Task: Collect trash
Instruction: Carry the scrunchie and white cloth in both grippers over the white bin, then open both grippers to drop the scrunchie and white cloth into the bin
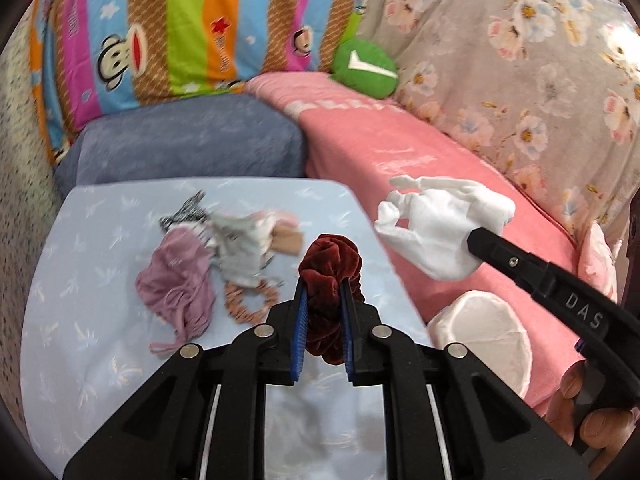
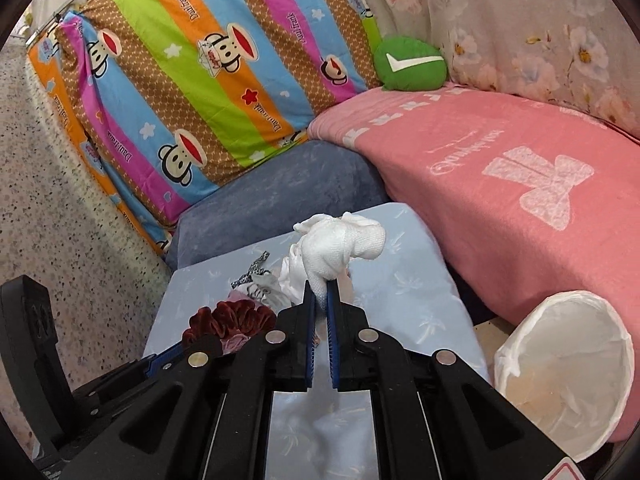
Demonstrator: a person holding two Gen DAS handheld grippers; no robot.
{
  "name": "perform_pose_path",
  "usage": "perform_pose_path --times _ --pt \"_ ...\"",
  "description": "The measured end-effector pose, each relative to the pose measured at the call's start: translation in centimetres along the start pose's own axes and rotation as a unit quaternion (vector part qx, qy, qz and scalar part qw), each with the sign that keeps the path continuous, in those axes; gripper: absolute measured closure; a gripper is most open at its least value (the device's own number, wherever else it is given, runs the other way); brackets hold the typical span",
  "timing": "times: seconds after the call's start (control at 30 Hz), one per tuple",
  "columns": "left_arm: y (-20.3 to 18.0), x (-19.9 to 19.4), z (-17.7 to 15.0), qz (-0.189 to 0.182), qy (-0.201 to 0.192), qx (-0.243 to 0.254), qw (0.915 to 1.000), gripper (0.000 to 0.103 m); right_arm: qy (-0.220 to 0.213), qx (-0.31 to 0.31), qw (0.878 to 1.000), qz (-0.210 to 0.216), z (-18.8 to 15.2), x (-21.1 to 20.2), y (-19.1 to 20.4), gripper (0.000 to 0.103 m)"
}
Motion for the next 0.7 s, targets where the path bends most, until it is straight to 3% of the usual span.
perform_pose_path --times 0.43,0.7 --pt "-10.9 0.5 1.0 -0.068 -0.022 0.094 0.993 0.088 -0.064 0.05 0.996 -0.048 1.3 -8.8 -10.7 0.098" --pt "-17.1 2.7 -0.1 -0.102 -0.002 0.135 0.9856 0.088 -0.068 0.078 0.991 -0.087 -0.1 -11.3 -16.5 0.098"
Point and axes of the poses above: each gripper's, at about its wrist camera, not at the fingertips, and x roughly the way its jaws point, y to its left, z to its top, the point moved 1 cm from there along x, roughly the way its jaws point, and after that the axes turned 7 degrees about -z, right-handed, at the moved point
